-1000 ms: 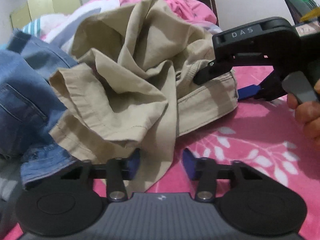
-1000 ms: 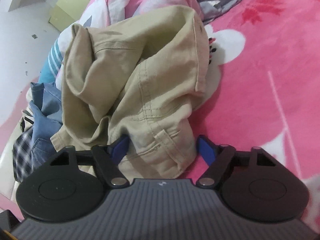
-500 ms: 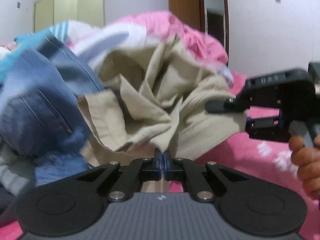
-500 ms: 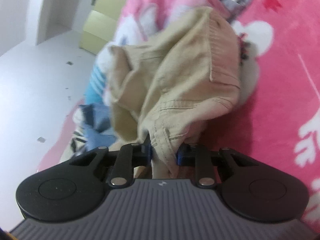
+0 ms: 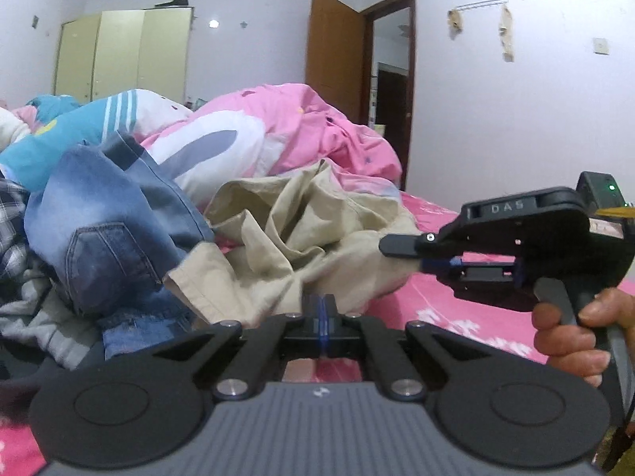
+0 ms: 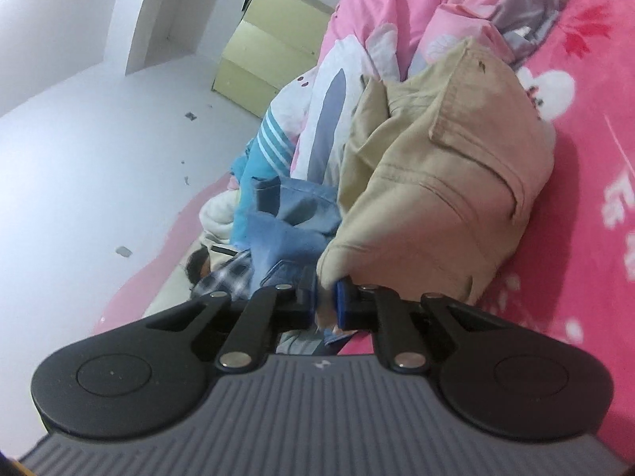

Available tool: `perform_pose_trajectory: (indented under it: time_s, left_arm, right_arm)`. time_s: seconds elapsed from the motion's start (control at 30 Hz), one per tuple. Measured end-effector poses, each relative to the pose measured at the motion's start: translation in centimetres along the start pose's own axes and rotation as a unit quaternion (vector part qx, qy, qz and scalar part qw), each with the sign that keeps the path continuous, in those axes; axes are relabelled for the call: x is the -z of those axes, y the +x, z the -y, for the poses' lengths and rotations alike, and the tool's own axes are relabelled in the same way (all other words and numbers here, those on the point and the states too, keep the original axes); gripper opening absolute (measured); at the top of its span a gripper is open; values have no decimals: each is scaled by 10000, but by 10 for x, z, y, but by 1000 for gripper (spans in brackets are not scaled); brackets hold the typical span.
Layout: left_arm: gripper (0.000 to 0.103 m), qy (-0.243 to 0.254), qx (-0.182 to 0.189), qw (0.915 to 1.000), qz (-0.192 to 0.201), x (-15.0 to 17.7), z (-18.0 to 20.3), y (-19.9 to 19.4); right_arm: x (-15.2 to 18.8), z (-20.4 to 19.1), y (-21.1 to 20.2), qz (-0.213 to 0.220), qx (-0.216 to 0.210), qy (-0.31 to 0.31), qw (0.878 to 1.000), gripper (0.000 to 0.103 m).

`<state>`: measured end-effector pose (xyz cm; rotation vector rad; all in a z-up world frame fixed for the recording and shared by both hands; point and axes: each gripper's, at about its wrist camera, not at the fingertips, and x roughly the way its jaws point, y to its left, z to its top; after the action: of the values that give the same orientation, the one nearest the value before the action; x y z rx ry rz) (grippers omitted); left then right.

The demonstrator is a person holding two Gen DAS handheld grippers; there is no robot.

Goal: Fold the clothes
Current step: 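Reach both grippers to the khaki trousers and grasp the waistband, then lift the khaki trousers off the pile with both grippers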

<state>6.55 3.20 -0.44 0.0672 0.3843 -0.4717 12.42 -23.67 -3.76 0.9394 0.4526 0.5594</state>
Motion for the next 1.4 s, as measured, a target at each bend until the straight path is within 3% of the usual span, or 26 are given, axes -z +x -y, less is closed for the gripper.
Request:
perform_pose_trajectory:
  time_s: [0.13,0.2,0.23,0.3,0.4,0.57,0.6,0.7,0.73,0.8,0.9,1.03,1.13,1.23,1.27,1.3,1.4]
  left_arm:
    - [7,330,211,9992,-22,16,8,-19]
    - [19,531,269,9982,26,24,13,-27]
    - [23,628,253,9977,78,27,16,-28]
    - [39,816,214,9963,172,33,22,-29]
    - [42,1067,89,9941,169,36,30,-17]
    - [42,1664,-147,9859,21,43,39,13]
    - [42,1791,-191,9836,-18,45,40,19]
    - [42,2161,-316,9758,-133,51,42,39]
    - [42,2258,-335,9735,-165,52,41,46]
    - [42,2434,-370,9690,-228,54,40,61]
    - [42,2471,-388,9678,-273,52,37,83]
    - [38,2222,-479,9737,-171,45,29,107]
    - [33,1854,-508,9813,-64,37,20,120]
    - [33,1945,-447,9797,-181,42,21,137]
    - [24,2028,-448,9780,-209,46,23,142]
    - [8,2072,-484,9769,-188,48,25,144]
    - [4,1826,-633,9810,143,39,21,133]
  right_arm:
    - [16,-6,-20,214,-118,94,9997,6]
    - [21,-11,-29,307,-292,137,9990,6]
    - [24,-13,-34,347,-390,134,9985,0]
    - [27,-24,-46,503,-541,11,9973,0]
    - [29,-45,-69,771,-521,-341,9951,0]
    - [29,-52,-86,737,308,-919,9926,2]
    - [33,-51,-86,711,667,-1153,9885,3]
    - [51,-47,-78,473,1800,-2030,9613,9]
    - [58,-44,-70,326,2016,-2233,9531,13]
    - [73,-36,-54,29,2431,-2627,9338,35]
    - [86,-18,-21,-290,2740,-2832,9186,44]
    - [84,11,11,-437,3085,-2674,9118,44]
    - [67,33,30,-239,3483,-2429,9051,40]
    - [52,50,37,12,3657,-2174,9050,14]
    - [48,53,40,86,3767,-2183,9002,7]
    - [46,48,39,291,3857,-2312,8927,4]
    - [45,27,32,931,4085,-2786,8642,3]
